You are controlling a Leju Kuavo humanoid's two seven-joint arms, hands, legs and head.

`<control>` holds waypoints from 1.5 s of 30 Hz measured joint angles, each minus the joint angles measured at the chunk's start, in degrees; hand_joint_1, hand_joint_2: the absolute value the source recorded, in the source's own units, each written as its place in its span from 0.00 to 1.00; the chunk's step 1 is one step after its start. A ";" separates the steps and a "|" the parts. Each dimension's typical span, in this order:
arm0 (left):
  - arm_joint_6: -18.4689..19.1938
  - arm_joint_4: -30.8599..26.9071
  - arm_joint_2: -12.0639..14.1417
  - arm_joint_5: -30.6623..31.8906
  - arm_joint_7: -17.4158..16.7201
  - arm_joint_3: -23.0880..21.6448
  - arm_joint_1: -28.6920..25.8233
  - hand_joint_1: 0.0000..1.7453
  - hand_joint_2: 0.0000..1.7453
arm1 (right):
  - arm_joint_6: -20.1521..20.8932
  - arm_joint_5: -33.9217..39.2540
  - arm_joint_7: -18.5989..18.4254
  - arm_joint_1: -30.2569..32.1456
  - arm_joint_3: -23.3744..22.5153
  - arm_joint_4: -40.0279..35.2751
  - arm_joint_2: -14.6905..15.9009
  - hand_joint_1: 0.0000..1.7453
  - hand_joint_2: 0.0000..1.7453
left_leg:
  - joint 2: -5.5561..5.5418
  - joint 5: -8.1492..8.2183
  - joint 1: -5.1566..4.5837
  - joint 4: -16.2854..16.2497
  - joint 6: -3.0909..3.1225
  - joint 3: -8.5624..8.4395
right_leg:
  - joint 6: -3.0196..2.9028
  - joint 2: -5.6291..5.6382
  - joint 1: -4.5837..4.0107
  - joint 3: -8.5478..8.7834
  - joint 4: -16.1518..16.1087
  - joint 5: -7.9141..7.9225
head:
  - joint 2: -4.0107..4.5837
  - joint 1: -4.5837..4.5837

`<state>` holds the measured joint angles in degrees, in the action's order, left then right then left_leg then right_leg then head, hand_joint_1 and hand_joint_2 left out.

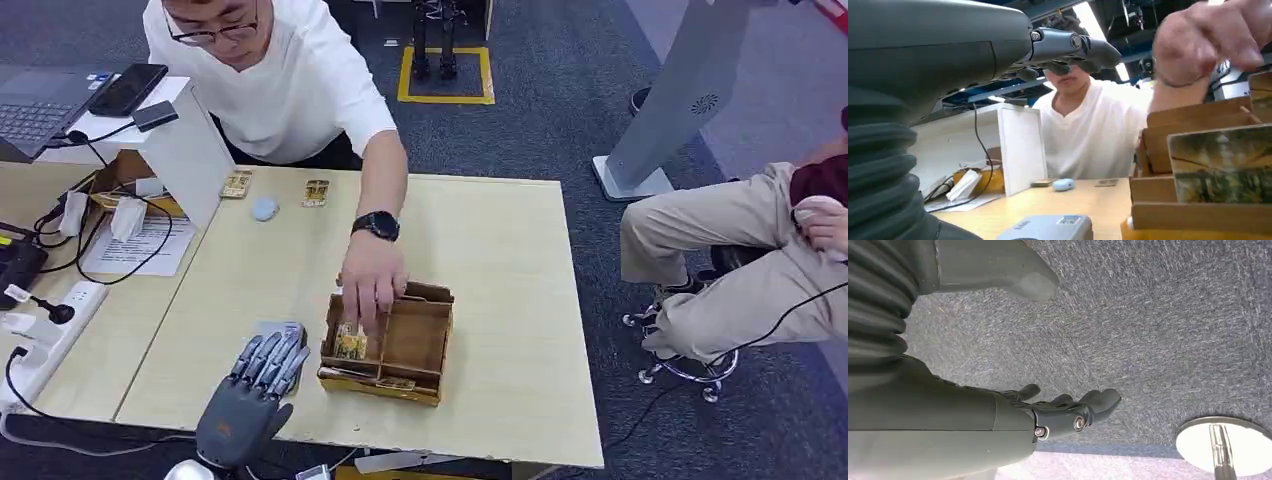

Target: Pass the card to the sensor for recognition and then transmit it.

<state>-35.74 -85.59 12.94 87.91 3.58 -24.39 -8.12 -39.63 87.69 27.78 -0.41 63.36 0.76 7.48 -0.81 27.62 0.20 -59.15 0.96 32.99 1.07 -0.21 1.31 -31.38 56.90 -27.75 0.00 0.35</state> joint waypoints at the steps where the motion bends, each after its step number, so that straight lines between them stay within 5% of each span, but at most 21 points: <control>1: 0.50 0.00 0.22 -0.11 0.00 -0.52 0.11 0.00 1.00 | 0.00 -0.04 -0.04 0.00 0.00 0.00 0.00 0.00 1.00 | 0.00 0.00 0.00 0.00 0.00 0.00 | 0.00 0.00 0.00 0.00 0.00 0.00 | 0.00 -0.02; 19: 3.61 -0.79 0.46 -13.88 6.45 -7.72 1.42 0.00 1.00 | 0.00 0.55 0.04 0.00 0.28 0.00 0.28 0.00 1.00 | 0.00 0.00 0.00 0.00 0.00 0.00 | 0.00 0.00 0.00 -0.01 0.00 0.00 | 0.00 0.00; 45: 3.74 -1.57 0.37 -15.38 6.66 -9.64 1.96 0.00 1.00 | 0.00 0.59 -0.09 -0.14 1.66 0.00 0.33 0.00 1.00 | 0.00 0.00 0.00 0.00 0.00 0.00 | 0.00 0.00 0.00 0.00 0.00 0.00 | 0.00 0.00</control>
<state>-32.00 -87.17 13.31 72.52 10.25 -34.03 -6.16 -39.63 88.28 27.69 -0.56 65.02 0.77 7.80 -0.81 27.62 0.19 -59.15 0.96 32.99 1.07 -0.21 1.31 -31.37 56.90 -27.75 0.00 0.35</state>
